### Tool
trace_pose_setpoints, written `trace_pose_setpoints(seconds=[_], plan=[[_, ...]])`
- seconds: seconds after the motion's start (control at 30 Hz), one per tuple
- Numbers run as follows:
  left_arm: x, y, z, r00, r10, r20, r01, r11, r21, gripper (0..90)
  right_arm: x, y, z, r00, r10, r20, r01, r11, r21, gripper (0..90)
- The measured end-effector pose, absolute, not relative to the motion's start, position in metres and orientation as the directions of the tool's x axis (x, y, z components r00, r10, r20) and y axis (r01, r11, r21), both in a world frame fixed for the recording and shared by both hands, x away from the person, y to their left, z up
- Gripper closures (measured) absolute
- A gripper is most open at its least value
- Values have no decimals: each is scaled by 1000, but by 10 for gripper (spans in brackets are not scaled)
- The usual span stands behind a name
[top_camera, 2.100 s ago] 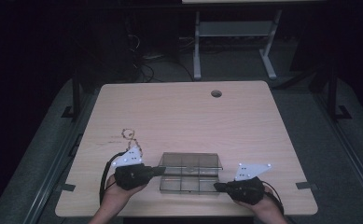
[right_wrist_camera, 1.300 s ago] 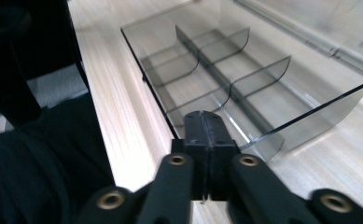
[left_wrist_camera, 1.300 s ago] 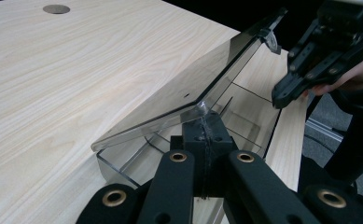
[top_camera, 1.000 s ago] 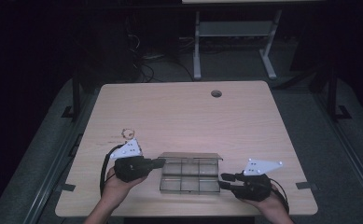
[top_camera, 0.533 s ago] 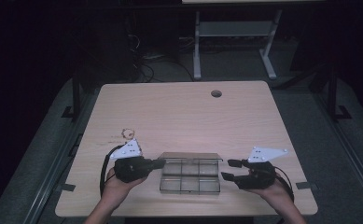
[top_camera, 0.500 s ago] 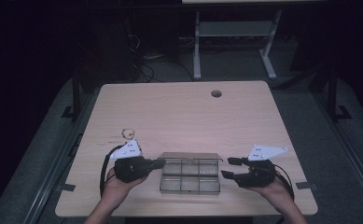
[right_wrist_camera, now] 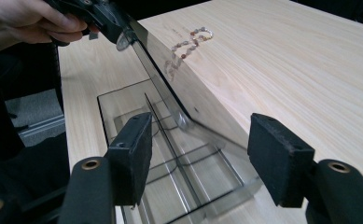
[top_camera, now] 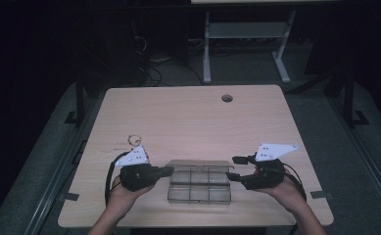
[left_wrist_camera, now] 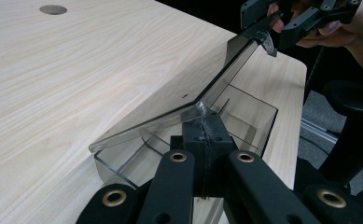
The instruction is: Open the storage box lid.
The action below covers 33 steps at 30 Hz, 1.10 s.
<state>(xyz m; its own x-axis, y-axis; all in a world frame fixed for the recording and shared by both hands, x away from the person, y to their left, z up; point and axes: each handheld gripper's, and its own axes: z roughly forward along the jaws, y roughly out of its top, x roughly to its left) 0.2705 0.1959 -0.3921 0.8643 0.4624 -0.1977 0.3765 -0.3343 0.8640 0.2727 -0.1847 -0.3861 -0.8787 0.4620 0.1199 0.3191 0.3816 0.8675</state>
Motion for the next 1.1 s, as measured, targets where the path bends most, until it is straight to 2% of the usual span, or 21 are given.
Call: trace_pose_setpoints(seconds=[0.2,0.43,0.7,0.87,1.03,1.1], plan=[[270,195,-392,865,461,-200,377,-331,865,899,276,-175,-381,-895,435,99,289,395,872,437],[269,196,-392,864,463,-200,378,-333,864,899,278,-171,-383,-903,422,78,264,403,876,588],[262,206,-390,855,488,-172,375,-355,856,895,277,-172,-382,-905,421,67,250,399,882,608],[263,218,-384,855,499,-141,361,-377,853,781,281,-172,-381,-906,417,76,252,387,887,619],[270,225,-376,861,497,-105,318,-366,875,605,282,-172,-380,-908,411,78,253,392,885,626],[273,224,-374,870,484,-88,296,-372,880,575,283,-172,-379,-909,410,76,251,391,885,629]])
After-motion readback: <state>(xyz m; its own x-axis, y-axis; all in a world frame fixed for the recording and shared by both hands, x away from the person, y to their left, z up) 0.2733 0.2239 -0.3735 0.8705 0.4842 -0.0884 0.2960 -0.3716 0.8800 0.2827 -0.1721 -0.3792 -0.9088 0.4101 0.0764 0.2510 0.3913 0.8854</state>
